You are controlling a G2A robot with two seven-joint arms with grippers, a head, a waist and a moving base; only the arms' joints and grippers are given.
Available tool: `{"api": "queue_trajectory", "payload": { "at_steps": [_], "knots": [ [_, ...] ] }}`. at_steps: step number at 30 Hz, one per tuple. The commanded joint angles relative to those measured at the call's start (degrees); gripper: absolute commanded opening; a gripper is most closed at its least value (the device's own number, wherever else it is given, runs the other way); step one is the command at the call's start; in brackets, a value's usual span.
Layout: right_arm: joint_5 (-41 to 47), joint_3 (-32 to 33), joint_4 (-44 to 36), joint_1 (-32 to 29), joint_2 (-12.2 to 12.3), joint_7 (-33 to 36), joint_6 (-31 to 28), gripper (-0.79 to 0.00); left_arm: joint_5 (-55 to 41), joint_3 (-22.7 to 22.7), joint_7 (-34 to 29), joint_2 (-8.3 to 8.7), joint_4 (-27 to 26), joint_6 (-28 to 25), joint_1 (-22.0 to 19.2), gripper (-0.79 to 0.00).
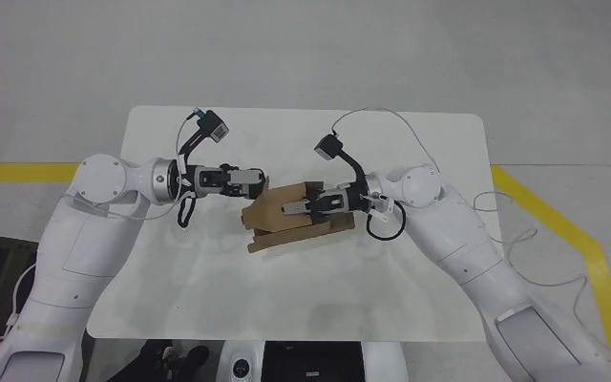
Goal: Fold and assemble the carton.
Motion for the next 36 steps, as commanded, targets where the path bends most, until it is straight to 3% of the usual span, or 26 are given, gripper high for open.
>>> {"api": "queue_trajectory", "payload": {
  "at_steps": [1,21,36],
  "knots": [
    [-0.7,1.1,-0.2,-0.4,0.3,-1.3,-0.1,-0.785,0.1,-0.2,0.2,0.01,-0.1,-0.2,0.1,0.000],
    [-9.1,6.2,-4.2,-2.1,0.8,-15.3,0.2,-0.785,-0.3,-0.5,-1.1,0.14,-2.6,0.5,1.8,0.000],
    [-11.1,4.6,-5.1,-1.3,-0.5,-19.6,0.1,-0.785,-0.3,0.2,-1.4,0.04,-3.5,1.3,2.3,0.000]
  ]
}}
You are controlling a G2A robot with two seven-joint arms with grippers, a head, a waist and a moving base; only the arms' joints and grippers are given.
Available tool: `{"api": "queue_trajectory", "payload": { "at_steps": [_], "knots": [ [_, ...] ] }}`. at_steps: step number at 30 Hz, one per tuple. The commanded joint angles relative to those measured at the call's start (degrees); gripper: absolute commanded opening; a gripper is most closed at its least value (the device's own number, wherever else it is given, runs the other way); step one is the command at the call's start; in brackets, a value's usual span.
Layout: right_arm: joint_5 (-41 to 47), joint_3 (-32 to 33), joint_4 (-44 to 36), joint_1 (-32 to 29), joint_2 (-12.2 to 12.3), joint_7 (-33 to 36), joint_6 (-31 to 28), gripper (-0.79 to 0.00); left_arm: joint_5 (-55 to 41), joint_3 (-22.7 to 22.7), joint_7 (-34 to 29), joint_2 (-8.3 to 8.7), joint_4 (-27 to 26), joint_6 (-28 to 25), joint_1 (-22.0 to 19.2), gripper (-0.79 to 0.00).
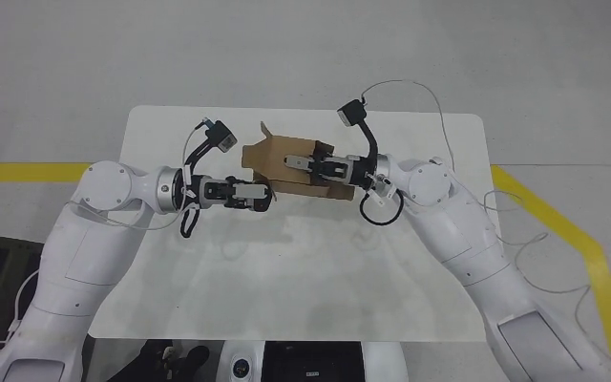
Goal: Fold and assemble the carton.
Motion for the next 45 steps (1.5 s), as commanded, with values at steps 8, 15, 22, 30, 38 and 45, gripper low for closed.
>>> {"api": "queue_trajectory", "payload": {
  "at_steps": [8,15,22,30,38,45],
  "knots": [
    [-0.6,-1.3,1.6,1.5,-1.1,-2.1,-0.8,-0.785,-0.2,0.1,0.0,-0.07,0.0,0.2,0.0,0.000],
    [-2.0,-0.6,2.5,1.6,-1.4,-4.1,-1.1,-0.785,-0.6,-0.5,-0.2,0.03,-0.2,0.4,0.2,0.000],
    [-3.7,-0.2,2.5,1.3,-1.6,-5.8,-0.6,-0.785,-1.7,-1.2,-1.3,0.19,-1.6,1.0,1.1,0.000],
    [-5.1,-0.4,1.6,1.5,-2.1,-6.6,-0.2,-0.785,-1.0,-0.8,-1.4,0.23,-2.5,1.3,2.1,0.000],
    [-5.5,-0.9,0.3,0.7,-2.4,-5.9,0.4,-0.785,-0.2,0.3,0.0,-0.10,-1.3,0.8,0.8,0.000],
    [-5.3,-1.6,-0.1,0.3,-2.9,-5.8,0.8,-0.785,-0.1,0.4,1.0,-0.28,-0.1,0.4,-0.3,0.000]
  ]
}}
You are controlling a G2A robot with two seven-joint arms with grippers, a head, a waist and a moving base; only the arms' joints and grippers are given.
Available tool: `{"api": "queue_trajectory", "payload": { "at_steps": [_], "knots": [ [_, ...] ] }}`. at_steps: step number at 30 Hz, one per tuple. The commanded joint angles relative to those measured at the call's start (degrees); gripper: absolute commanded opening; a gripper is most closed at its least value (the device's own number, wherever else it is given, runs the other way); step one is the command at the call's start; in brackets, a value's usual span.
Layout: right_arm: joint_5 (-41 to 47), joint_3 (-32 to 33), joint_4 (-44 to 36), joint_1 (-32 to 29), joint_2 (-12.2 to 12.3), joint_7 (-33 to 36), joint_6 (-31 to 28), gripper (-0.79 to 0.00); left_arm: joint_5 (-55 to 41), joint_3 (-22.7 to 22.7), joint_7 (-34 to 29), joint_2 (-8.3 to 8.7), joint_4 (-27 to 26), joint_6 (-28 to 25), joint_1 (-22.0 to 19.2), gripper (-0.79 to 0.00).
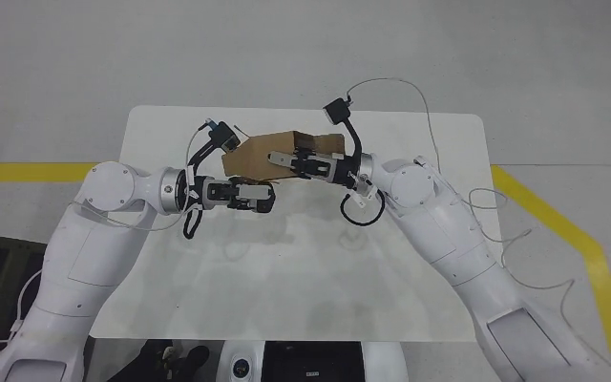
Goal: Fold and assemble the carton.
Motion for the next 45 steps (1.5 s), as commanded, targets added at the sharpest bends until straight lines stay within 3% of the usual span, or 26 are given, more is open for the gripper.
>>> {"api": "queue_trajectory", "payload": {
  "at_steps": [1,25,30,37,45],
  "knots": [
    [0.1,-0.2,0.1,0.0,-0.1,0.1,0.2,-0.785,0.0,-0.1,0.2,-0.03,0.3,-0.1,-0.2,0.000],
    [1.0,4.8,0.0,-3.4,0.6,0.5,0.7,-0.785,-0.4,-1.8,-0.2,0.15,1.5,-0.2,-0.1,0.000],
    [2.3,8.3,-1.4,-5.4,1.9,5.3,1.9,-0.785,1.3,-2.6,1.0,0.25,2.5,-1.6,-0.3,0.000],
    [4.3,14.2,-4.9,-9.7,4.5,17.3,4.8,-0.785,6.6,-3.6,4.7,0.38,6.8,-3.4,-2.4,0.000],
    [6.2,19.2,-10.0,-13.8,6.5,24.1,5.8,-0.785,16.5,-1.3,8.3,0.24,8.2,-7.8,-3.2,0.000]
  ]
}}
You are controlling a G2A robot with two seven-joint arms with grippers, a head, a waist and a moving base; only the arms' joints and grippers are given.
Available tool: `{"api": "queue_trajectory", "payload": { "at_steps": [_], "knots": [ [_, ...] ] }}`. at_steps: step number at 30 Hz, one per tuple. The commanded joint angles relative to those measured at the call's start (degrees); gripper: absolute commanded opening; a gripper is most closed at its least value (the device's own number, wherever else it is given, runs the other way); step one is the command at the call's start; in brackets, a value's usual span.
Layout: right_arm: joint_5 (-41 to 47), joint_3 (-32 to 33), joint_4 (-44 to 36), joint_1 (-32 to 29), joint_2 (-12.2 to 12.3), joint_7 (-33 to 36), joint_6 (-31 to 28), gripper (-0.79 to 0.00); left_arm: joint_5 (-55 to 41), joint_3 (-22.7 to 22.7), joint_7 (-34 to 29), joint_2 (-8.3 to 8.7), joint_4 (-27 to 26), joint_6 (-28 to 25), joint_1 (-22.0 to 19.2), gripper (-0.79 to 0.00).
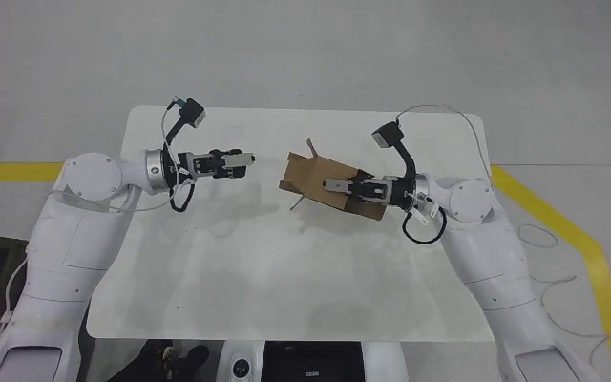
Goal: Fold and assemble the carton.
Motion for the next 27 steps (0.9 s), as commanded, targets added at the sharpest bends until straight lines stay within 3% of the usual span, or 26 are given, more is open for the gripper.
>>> {"api": "queue_trajectory", "payload": {
  "at_steps": [1,9,18,27],
  "knots": [
    [0.5,0.6,-1.2,-0.5,0.3,1.9,0.0,-0.785,2.2,0.9,0.9,-0.10,0.0,-0.9,0.2,0.000],
    [2.9,1.6,-3.8,-1.3,1.2,6.6,-0.5,-0.785,10.8,3.0,5.8,-0.32,-0.3,-4.5,0.7,0.000],
    [7.0,-0.1,-4.4,-0.1,1.1,6.3,-2.1,-0.785,17.0,5.2,10.0,-0.67,-3.1,-6.9,1.4,0.000],
    [8.1,-3.3,-0.7,2.6,0.5,4.1,-3.7,-0.785,14.7,5.3,7.6,-0.55,-6.4,-7.8,2.9,0.000]
  ]
}}
